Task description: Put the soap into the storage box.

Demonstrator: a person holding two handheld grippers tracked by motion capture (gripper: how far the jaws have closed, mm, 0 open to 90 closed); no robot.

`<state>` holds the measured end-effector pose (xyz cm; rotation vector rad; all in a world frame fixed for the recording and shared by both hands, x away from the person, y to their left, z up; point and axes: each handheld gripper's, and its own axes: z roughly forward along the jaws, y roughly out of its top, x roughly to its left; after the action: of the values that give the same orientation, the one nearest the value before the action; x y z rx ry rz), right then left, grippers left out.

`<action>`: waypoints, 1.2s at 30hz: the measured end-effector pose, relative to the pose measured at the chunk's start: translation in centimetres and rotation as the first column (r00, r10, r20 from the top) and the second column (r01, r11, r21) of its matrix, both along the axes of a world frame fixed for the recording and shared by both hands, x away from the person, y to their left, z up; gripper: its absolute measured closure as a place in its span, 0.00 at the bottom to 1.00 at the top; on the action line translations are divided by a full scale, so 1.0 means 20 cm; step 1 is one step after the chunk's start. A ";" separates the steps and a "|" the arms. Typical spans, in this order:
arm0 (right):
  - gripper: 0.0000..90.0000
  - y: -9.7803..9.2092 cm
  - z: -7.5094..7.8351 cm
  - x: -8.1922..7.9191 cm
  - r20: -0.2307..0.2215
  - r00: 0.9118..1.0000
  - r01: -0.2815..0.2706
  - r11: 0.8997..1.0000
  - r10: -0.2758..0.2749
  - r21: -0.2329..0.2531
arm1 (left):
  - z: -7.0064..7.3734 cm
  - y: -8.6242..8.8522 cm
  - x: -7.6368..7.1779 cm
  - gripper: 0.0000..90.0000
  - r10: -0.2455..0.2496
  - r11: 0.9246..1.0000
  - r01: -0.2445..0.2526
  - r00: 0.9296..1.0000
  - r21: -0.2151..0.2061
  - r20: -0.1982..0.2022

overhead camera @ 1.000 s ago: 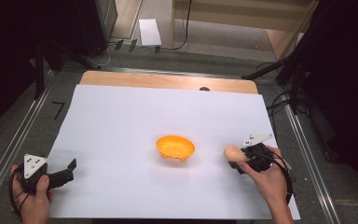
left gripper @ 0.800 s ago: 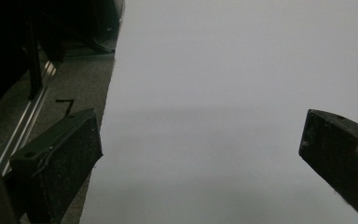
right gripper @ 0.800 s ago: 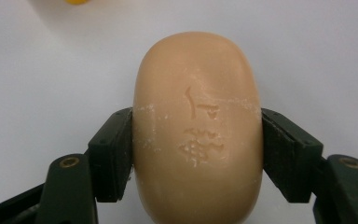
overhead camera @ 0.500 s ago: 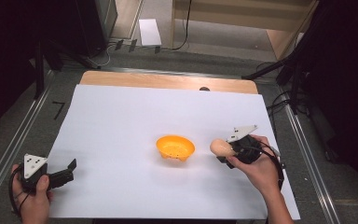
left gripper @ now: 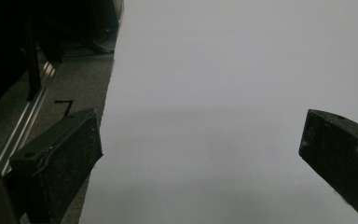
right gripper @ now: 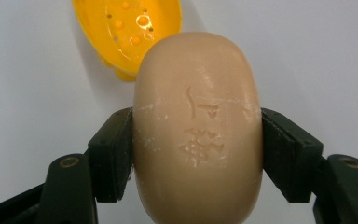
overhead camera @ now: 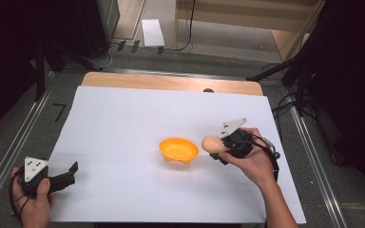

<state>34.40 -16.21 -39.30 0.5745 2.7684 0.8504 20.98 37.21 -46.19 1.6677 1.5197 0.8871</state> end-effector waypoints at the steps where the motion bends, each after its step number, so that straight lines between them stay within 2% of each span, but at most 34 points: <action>1: 0.37 0.01 0.00 0.01 -0.002 1.000 -0.008 1.000 0.008 -0.002 | 0.00 0.00 0.00 0.00 0.000 1.000 0.000 1.000 0.001 0.000; 5: 0.37 0.08 0.00 0.03 -0.005 0.999 -0.053 0.999 0.053 -0.006 | 0.00 0.00 0.00 0.00 0.000 1.000 0.000 1.000 0.000 0.001; 17: 0.37 0.19 0.04 0.07 0.003 0.994 -0.108 0.994 0.108 0.001 | 0.00 0.00 0.00 0.00 -0.004 1.000 0.004 1.000 -0.002 -0.001; 20: 0.37 0.25 0.04 0.08 0.004 0.989 -0.145 0.989 0.145 0.005 | 0.00 0.00 0.00 0.00 -0.003 1.000 0.003 1.000 0.001 0.001; 32: 0.37 0.40 0.04 0.11 -0.017 0.982 -0.191 0.982 0.190 -0.017 | 0.00 0.00 0.00 0.00 -0.006 1.000 0.006 1.000 -0.001 0.001; 36: 0.37 0.45 0.01 0.12 -0.032 0.975 -0.219 0.975 0.218 -0.029 | 0.00 0.00 0.00 0.00 -0.007 1.000 0.007 1.000 -0.001 0.001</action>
<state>36.74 -7.20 -39.04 0.2818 2.9043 0.8440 20.97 37.17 -46.19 1.6702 1.5127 0.8832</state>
